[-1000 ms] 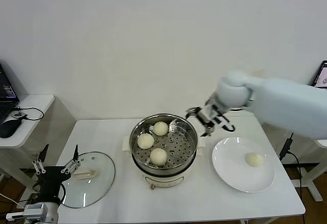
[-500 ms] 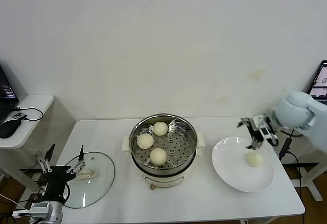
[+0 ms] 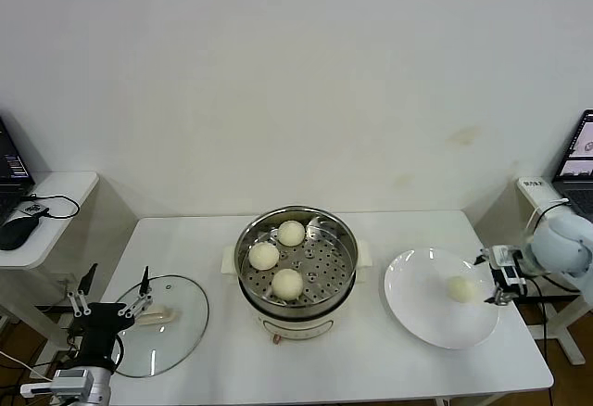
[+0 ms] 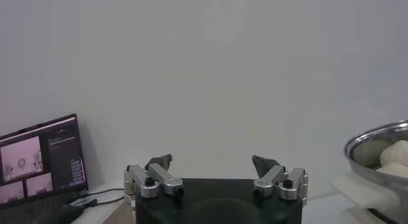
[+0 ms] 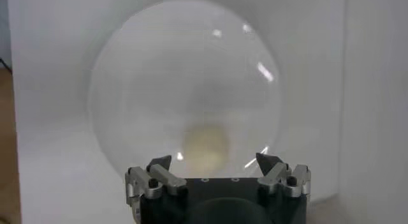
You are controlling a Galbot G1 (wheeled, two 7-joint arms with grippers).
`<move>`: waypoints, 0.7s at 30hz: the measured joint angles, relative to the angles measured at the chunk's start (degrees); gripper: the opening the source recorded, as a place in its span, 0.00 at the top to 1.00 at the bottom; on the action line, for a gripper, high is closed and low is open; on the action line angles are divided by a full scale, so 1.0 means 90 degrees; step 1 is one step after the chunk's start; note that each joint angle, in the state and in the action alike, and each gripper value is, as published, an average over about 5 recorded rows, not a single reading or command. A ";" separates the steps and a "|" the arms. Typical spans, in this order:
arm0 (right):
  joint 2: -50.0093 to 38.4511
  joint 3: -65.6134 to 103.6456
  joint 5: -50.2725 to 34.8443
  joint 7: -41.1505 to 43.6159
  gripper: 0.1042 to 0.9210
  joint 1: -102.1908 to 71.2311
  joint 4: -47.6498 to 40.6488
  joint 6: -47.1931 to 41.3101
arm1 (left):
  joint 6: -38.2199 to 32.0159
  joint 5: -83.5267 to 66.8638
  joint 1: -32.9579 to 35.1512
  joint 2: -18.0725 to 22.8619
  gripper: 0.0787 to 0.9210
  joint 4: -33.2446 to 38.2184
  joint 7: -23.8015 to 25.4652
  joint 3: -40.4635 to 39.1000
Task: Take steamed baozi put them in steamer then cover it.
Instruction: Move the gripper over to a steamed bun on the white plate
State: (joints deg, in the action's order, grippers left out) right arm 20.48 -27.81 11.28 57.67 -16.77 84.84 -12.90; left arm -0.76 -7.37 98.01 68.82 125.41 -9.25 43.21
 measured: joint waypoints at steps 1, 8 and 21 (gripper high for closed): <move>0.0043 0.0088 0.0046 -0.0014 0.12 -0.0090 -0.0075 0.0020 | 0.0000 0.0003 0.0005 0.0003 0.12 0.0005 0.0000 0.0006; 0.0413 0.0457 0.0281 -0.0096 0.12 -0.0479 -0.0603 0.0112 | 0.0002 0.0008 0.0047 0.0013 0.12 0.0025 0.0001 0.0079; 0.1117 0.0612 0.0440 -0.0245 0.12 -0.0544 -0.1325 0.0189 | -0.0004 0.0024 0.0001 0.0043 0.12 -0.0073 0.0001 0.0128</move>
State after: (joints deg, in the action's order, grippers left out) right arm 30.53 -22.31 15.24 55.47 -21.66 72.91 -11.20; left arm -0.79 -7.15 98.03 69.20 124.75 -9.23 44.36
